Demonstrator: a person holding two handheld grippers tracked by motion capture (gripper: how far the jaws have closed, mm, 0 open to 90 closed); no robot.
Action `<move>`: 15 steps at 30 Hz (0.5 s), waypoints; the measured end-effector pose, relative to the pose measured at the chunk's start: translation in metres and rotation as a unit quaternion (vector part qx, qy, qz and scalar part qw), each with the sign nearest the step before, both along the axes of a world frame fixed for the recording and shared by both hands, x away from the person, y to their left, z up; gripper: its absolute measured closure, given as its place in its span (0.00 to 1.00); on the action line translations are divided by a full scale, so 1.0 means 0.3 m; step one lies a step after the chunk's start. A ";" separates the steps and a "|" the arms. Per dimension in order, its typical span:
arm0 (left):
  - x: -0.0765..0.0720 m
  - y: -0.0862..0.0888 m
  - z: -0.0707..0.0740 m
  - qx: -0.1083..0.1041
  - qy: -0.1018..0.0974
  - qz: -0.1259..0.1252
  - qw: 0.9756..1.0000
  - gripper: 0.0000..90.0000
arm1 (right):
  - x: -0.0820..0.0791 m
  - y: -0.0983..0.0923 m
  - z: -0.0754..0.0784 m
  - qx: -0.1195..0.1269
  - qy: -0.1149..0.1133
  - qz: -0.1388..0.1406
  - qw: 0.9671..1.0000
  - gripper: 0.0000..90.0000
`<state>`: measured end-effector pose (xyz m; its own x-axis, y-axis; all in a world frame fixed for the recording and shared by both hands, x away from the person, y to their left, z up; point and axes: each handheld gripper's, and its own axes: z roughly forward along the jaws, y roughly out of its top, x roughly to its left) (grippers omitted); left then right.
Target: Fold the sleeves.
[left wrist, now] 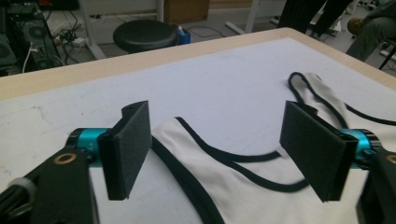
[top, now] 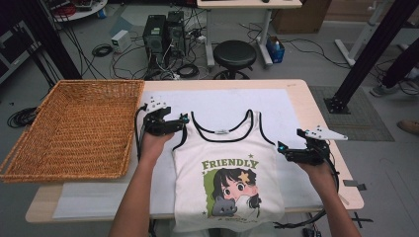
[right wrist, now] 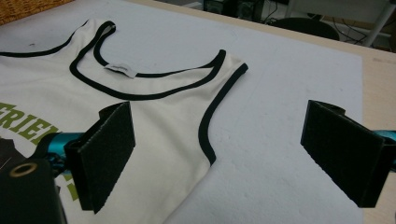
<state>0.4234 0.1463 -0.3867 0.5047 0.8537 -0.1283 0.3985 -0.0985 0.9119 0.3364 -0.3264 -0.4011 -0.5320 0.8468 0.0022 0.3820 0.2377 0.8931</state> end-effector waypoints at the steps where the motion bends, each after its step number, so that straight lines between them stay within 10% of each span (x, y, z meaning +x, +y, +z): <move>1: 0.018 0.003 -0.007 -0.002 0.003 -0.001 1.000 0.29 | 0.005 0.003 0.000 -0.002 0.000 0.001 1.000 0.11; 9: 0.135 -0.008 -0.109 0.026 0.038 -0.013 0.999 0.38 | 0.028 0.002 -0.006 0.002 0.011 -0.003 1.000 0.11; 15: 0.182 -0.029 -0.184 0.079 0.060 0.027 0.995 0.50 | 0.042 0.015 -0.016 -0.003 0.021 -0.004 1.000 0.11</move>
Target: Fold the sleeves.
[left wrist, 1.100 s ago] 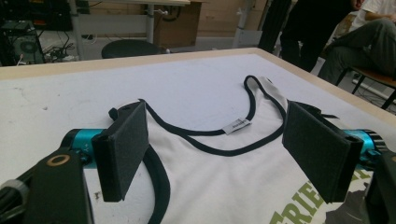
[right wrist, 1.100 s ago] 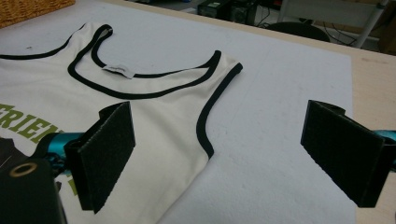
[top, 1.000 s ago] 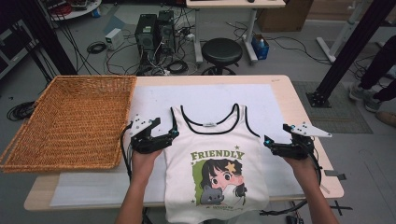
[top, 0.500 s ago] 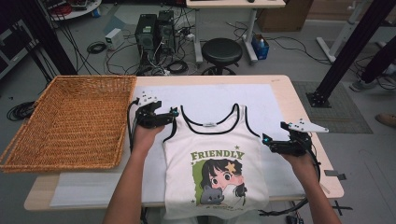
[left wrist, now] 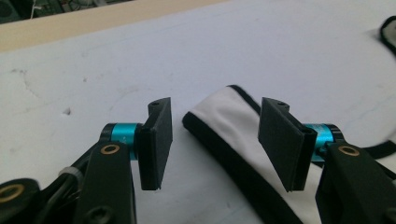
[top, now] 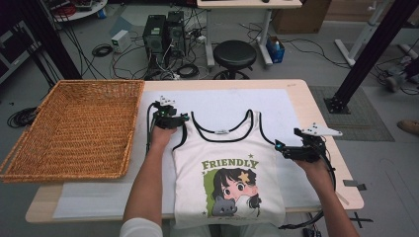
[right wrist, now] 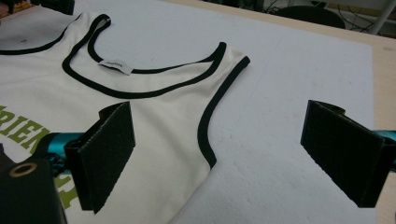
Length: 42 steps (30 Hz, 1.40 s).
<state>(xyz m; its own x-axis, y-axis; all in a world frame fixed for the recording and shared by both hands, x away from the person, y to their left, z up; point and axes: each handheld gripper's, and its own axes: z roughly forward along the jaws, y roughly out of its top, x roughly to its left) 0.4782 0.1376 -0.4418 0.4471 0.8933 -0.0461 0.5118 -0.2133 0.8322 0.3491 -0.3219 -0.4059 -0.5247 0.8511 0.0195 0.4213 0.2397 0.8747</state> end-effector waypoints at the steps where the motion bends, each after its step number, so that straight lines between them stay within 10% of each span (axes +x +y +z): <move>1: 0.004 -0.002 -0.007 0.007 0.002 -0.001 1.000 0.53 | 0.005 0.004 -0.003 -0.002 0.001 -0.001 1.000 0.11; 12: 0.013 -0.059 -0.029 0.062 0.015 -0.007 0.998 0.86 | 0.164 0.057 -0.057 -0.026 0.040 -0.014 0.999 0.11; 16: 0.012 -0.059 -0.029 0.055 0.018 -0.002 0.998 0.93 | 0.275 0.072 -0.055 -0.028 0.066 0.005 0.997 0.48; 20: 0.012 -0.057 -0.029 0.052 0.019 -0.002 0.998 0.94 | 0.386 0.093 -0.048 -0.048 0.082 0.007 0.995 0.52; 32: 0.012 -0.039 -0.028 0.019 0.021 -0.007 1.000 0.96 | 0.573 0.184 -0.110 -0.097 0.112 0.021 0.989 0.55; 42: -0.020 0.017 -0.015 -0.053 0.010 0.006 0.999 0.96 | 0.574 0.207 -0.115 -0.103 0.115 0.060 0.986 0.96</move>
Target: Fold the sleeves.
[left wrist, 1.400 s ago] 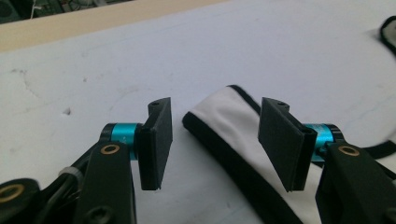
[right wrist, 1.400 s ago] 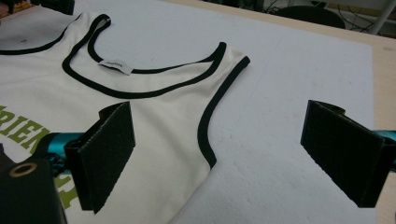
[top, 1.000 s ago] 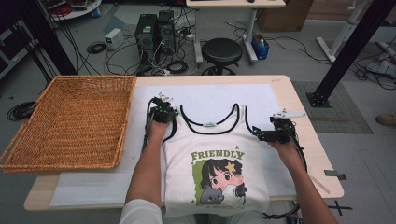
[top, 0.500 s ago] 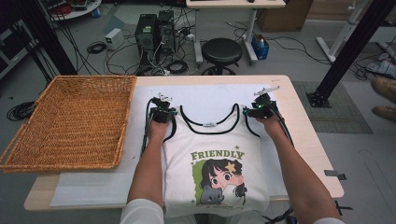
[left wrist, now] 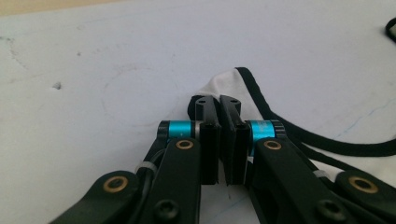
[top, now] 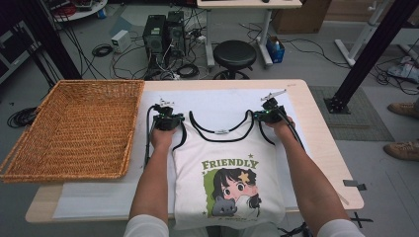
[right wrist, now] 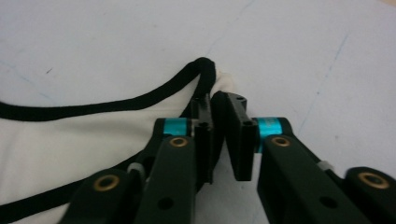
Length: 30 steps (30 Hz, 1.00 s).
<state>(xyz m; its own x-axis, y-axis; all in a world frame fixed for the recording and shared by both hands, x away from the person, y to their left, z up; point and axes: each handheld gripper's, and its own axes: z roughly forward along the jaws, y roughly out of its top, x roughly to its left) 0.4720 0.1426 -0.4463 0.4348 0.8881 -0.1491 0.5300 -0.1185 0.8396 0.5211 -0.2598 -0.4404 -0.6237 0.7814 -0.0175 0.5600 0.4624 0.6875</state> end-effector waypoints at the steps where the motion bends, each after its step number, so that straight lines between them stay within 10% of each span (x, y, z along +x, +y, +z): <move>1: -0.006 0.003 0.007 -0.008 -0.007 0.000 1.000 0.96 | -0.006 0.003 0.006 0.003 -0.002 -0.004 1.000 0.96; 11: -0.119 0.005 0.109 -0.057 -0.087 -0.023 0.994 0.96 | -0.141 0.008 0.148 0.044 -0.103 -0.002 0.994 0.97; 23: -0.379 -0.019 0.192 -0.091 -0.164 -0.064 0.980 0.96 | -0.402 -0.046 0.221 0.099 -0.159 -0.002 0.982 0.97; 30: -0.514 -0.021 0.181 -0.101 -0.176 -0.074 0.976 0.96 | -0.547 -0.075 0.215 0.117 -0.174 -0.002 0.978 0.97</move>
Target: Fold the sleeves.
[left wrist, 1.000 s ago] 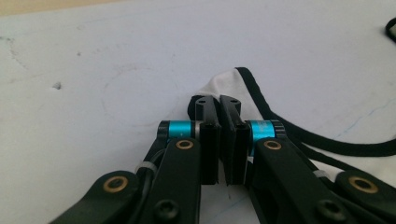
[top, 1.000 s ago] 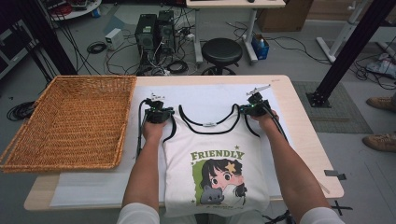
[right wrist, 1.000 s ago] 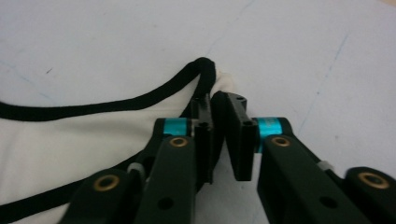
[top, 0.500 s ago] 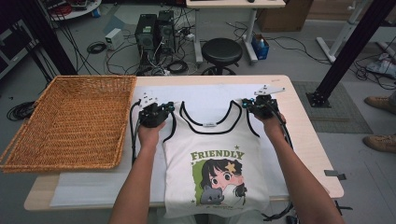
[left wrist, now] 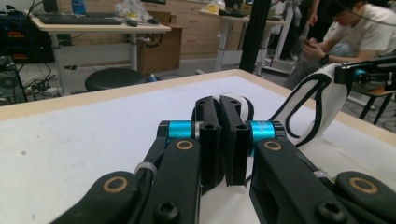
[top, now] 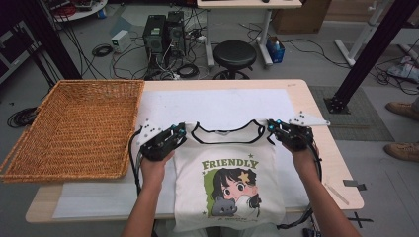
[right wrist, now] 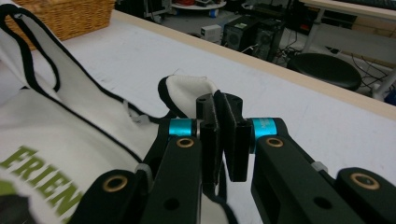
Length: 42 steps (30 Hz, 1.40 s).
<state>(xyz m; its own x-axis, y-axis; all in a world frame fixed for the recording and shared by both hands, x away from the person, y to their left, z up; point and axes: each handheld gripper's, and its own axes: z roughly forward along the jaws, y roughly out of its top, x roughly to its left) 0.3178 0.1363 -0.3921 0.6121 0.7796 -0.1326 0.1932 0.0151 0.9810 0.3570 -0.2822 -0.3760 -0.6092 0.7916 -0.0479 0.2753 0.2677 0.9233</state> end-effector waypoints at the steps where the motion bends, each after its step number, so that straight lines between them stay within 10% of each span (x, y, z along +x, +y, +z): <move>1: -0.044 -0.003 -0.021 -0.001 0.003 -0.002 1.000 0.96 | -0.044 -0.006 -0.012 -0.005 -0.002 0.000 1.000 0.97; 22: -0.352 0.021 -0.176 0.002 0.045 -0.016 0.999 0.94 | -0.419 -0.054 -0.174 0.029 0.050 0.000 0.998 0.96; 27: -0.405 0.031 -0.211 0.017 0.053 -0.023 0.998 0.93 | -0.471 -0.066 -0.212 0.003 0.063 0.000 0.998 0.92; 29: -0.406 0.033 -0.215 0.010 0.065 -0.024 0.998 0.70 | -0.472 -0.083 -0.235 -0.002 0.090 -0.002 0.996 0.70; 34: -0.391 0.039 -0.173 -0.015 0.059 -0.001 0.998 0.51 | -0.487 -0.098 -0.170 0.039 0.063 0.005 0.997 0.65; 36: -0.371 0.032 -0.161 -0.011 0.063 0.002 0.998 0.51 | -0.482 -0.082 -0.165 0.033 0.067 0.019 0.997 0.67; 42: -0.295 -0.010 -0.186 0.018 0.129 -0.007 0.991 0.57 | -0.428 0.045 -0.263 -0.093 0.099 0.035 0.990 0.88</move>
